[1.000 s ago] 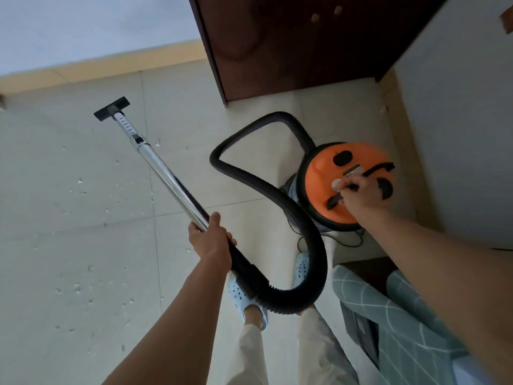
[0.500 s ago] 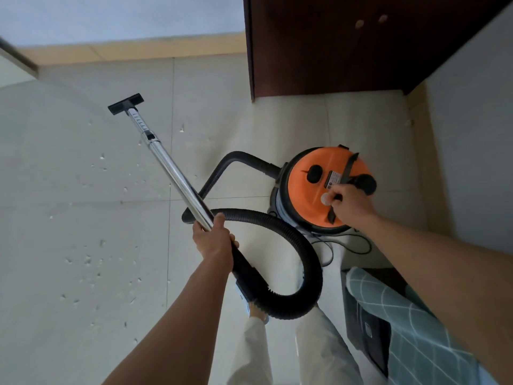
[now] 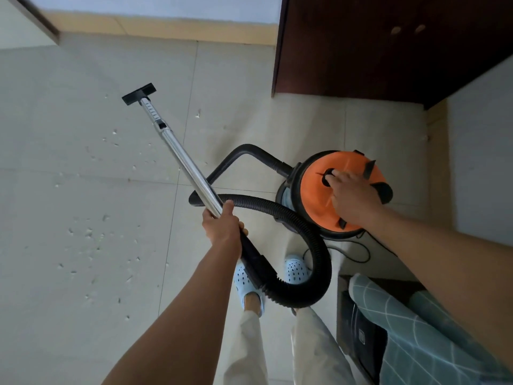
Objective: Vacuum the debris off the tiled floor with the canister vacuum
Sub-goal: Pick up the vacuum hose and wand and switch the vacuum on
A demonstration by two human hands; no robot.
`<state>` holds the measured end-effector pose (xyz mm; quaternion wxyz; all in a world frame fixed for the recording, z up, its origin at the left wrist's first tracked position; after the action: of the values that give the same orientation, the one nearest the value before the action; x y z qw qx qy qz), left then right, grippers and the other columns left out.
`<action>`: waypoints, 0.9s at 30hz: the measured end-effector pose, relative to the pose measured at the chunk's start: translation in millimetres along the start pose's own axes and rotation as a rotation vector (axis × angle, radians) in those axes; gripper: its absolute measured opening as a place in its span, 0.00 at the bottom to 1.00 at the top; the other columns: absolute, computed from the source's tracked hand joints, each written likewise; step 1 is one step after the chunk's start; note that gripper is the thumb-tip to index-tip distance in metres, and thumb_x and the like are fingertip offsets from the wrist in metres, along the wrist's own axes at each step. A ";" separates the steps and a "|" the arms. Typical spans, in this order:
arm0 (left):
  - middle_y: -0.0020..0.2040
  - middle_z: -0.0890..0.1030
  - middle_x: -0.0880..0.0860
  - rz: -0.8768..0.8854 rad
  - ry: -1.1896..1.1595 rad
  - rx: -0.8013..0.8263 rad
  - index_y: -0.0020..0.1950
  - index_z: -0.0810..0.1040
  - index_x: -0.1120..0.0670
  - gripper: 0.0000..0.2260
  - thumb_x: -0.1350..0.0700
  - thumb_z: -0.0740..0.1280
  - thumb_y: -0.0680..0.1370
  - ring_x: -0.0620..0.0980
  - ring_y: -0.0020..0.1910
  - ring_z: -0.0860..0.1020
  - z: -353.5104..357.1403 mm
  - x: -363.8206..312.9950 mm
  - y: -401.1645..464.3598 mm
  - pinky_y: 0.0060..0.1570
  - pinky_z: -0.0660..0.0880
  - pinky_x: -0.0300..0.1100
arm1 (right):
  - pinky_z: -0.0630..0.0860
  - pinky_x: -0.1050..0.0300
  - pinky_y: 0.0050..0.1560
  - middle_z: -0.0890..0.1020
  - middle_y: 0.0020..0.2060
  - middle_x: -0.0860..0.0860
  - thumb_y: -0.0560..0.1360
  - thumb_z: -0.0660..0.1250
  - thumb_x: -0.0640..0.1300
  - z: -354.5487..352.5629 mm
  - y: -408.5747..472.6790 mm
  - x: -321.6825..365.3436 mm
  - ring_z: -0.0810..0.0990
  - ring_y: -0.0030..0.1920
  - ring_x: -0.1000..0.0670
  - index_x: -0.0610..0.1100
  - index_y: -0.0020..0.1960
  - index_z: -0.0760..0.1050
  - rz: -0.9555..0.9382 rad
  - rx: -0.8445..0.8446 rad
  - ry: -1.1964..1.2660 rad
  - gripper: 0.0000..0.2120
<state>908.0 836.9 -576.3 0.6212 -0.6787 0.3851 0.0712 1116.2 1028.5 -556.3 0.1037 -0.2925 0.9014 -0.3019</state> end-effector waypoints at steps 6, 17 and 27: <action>0.30 0.70 0.54 0.017 0.016 0.015 0.58 0.72 0.56 0.13 0.55 0.69 0.77 0.48 0.22 0.68 -8.8 -4.7 2.0 0.23 0.70 0.39 | 0.42 0.45 0.81 0.43 0.83 0.41 0.84 0.54 0.43 17.0 10.1 3.7 0.45 0.83 0.41 0.39 0.84 0.43 0.051 0.182 -0.075 0.33; 0.32 0.69 0.55 0.025 -0.024 0.016 0.43 0.68 0.43 0.11 0.56 0.68 0.78 0.49 0.24 0.68 -16.9 -3.4 -4.0 0.24 0.70 0.39 | 0.43 0.44 0.81 0.44 0.83 0.42 0.82 0.57 0.43 9.7 11.5 6.7 0.45 0.83 0.43 0.38 0.84 0.43 0.051 0.220 -0.094 0.36; 0.29 0.69 0.54 -0.011 -0.096 0.041 0.56 0.72 0.57 0.09 0.57 0.68 0.79 0.49 0.23 0.68 -22.3 -3.0 -4.4 0.23 0.69 0.38 | 0.72 0.50 0.51 0.81 0.51 0.46 0.86 0.55 0.53 -6.5 -18.8 93.0 0.79 0.57 0.40 0.43 0.54 0.76 -0.122 0.070 0.454 0.17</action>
<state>900.0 817.9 -566.2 0.6531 -0.6637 0.3526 0.0923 1047.4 964.7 -540.7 -0.1099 -0.2672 0.8714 -0.3965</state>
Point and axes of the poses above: each hand's wrist, its own y-axis towards the middle knuckle, its own z-axis out of the palm, x = y × z, the point moved 5 cm from there along y, towards the middle knuckle
